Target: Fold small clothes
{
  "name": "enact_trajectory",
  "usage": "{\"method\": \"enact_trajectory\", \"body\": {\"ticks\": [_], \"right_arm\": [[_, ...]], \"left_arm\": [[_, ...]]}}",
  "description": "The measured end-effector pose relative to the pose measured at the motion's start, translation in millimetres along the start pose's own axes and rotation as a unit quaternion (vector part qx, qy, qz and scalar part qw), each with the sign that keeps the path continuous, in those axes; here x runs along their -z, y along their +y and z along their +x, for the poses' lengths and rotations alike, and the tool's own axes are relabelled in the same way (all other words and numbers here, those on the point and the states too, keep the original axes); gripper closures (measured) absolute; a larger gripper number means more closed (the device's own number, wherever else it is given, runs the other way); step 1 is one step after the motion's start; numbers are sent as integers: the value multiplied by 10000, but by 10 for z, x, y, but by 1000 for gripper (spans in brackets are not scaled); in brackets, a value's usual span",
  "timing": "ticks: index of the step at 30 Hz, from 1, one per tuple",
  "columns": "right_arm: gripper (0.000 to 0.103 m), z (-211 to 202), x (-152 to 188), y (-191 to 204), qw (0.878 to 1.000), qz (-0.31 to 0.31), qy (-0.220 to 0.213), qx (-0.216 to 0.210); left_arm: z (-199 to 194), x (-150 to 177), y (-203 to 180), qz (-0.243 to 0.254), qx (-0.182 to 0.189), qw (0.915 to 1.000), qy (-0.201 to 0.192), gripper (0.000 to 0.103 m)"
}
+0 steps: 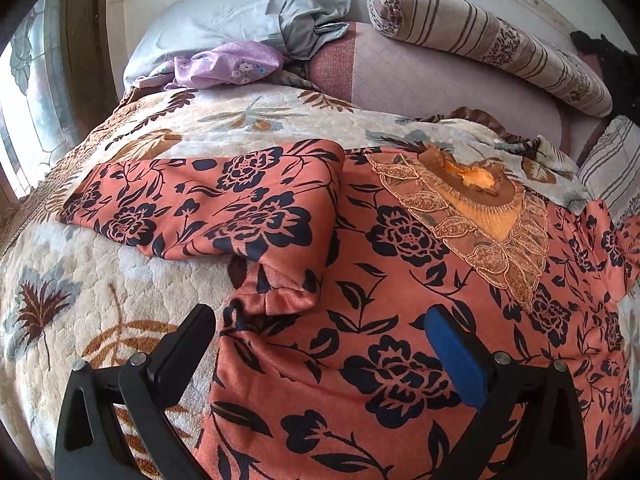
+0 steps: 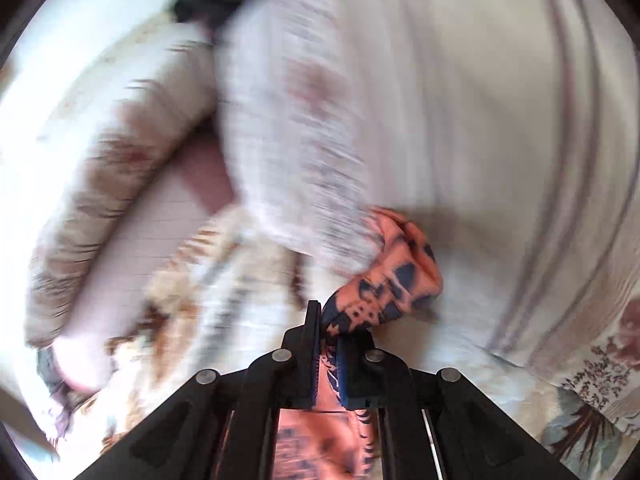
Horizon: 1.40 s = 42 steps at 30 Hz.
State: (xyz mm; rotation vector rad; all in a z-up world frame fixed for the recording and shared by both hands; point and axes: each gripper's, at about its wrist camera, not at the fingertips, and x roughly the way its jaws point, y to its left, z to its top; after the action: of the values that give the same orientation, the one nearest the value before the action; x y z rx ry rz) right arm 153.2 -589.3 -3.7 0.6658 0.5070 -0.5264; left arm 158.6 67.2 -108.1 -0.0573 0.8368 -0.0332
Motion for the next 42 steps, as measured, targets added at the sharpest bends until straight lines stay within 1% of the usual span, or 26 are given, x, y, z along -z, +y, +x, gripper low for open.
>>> {"method": "enact_trajectory", "body": {"ticks": [2, 3, 5, 7, 9, 10, 12, 13, 15, 16, 17, 18, 19, 21, 23, 26, 28, 30, 31, 32, 33, 34, 38, 39, 40, 42], "right_arm": [[96, -398, -59, 630, 9964, -400, -180, -723], [96, -619, -31, 968, 9916, -612, -254, -1110], [96, -1053, 144, 1639, 9758, -1071, -354, -1871], [96, -1397, 484, 2241, 9562, -1478, -305, -2507], [93, -1612, 964, 2686, 9391, -1761, -166, -2946], [85, -1629, 1267, 2851, 9324, -1876, 53, -3087], [36, -1425, 1921, 3089, 9215, -2031, 745, -3225], [2, -1253, 2257, 3132, 9204, -1978, 1065, -3200], [3, -867, 2919, 3048, 9223, -1938, 1629, -2919], [4, -637, 3193, 2971, 9213, -1926, 2037, -2694], [5, -408, 3419, 2844, 9184, -1766, 2516, -2489], [7, -267, 3537, 2674, 9172, -1543, 2797, -2383], [10, -215, 3570, 2524, 9188, -1328, 2899, -2326], [9, -256, 3415, 2358, 9206, -1120, 2822, -2455], [8, -284, 3081, 2369, 9252, -1104, 2526, -2607], [8, -355, 2576, 2226, 9334, -979, 2051, -2776], [8, -184, 2392, 2105, 9398, -733, 1999, -2674], [8, 161, 2471, 1889, 9482, -568, 2347, -2065], [10, 298, 2561, 1746, 9445, -421, 2536, -2046], [10, 259, 2563, 1646, 9428, -385, 2325, -2360], [10, 208, 2563, 1627, 9403, -475, 2210, -2544], [10, 190, 2576, 1617, 9384, -562, 2206, -2600], [10, 209, 2645, 1600, 9355, -806, 1995, -2802], [10, 191, 2659, 1584, 9351, -809, 1941, -2854], [10, 167, 2661, 1561, 9344, -823, 1899, -2900], [10, 149, 2645, 1532, 9323, -804, 1873, -2988]], "left_arm": [[-50, -18, 40, -100, 20, 9999, -61, 0], [-81, -27, 66, -156, 39, 9998, -98, 0], [-133, -46, 115, -258, 78, 9995, -149, 0], [-180, -59, 169, -363, 109, 9991, -195, 0], [-209, -71, 223, -466, 137, 9986, -208, 0], [-218, -77, 254, -529, 157, 9983, -210, 0], [-225, -86, 319, -649, 174, 9976, -192, 0], [-227, -93, 355, -718, 187, 9971, -179, 0], [-224, -101, 430, -859, 242, 9959, -130, 0], [-214, -103, 466, -934, 269, 9952, -84, 0], [-203, -102, 494, -1011, 300, 9944, -30, 0], [-189, -105, 525, -1097, 356, 9933, 23, 0], [-176, -107, 551, -1181, 417, 9921, 64, 0], [-145, -125, 589, -1356, 552, 9891, 123, 0], [-117, -135, 586, -1446, 630, 9874, 158, 0], [-95, -124, 534, -1341, 566, 9892, 183, 0], [-98, -123, 512, -1300, 572, 9897, 171, 0], [-127, -139, 489, -1274, 745, 9889, 160, 0], [-158, -156, 466, -1264, 881, 9879, 169, 0], [-190, -178, 440, -1292, 1148, 9848, 171, 0], [-212, -201, 393, -1347, 1487, 9794, 203, 0], [-213, -232, 327, -1416, 1779, 9734, 279, 0], [-63, -377, -28, -1604, 2335, 9571, 608, 0], [0, -405, -123, -1593, 2353, 9563, 682, 0], [83, -435, -183, -1588, 2250, 9585, 734, 0], [266, -469, -189, -1648, 1778, 9675, 718, 0]]}}
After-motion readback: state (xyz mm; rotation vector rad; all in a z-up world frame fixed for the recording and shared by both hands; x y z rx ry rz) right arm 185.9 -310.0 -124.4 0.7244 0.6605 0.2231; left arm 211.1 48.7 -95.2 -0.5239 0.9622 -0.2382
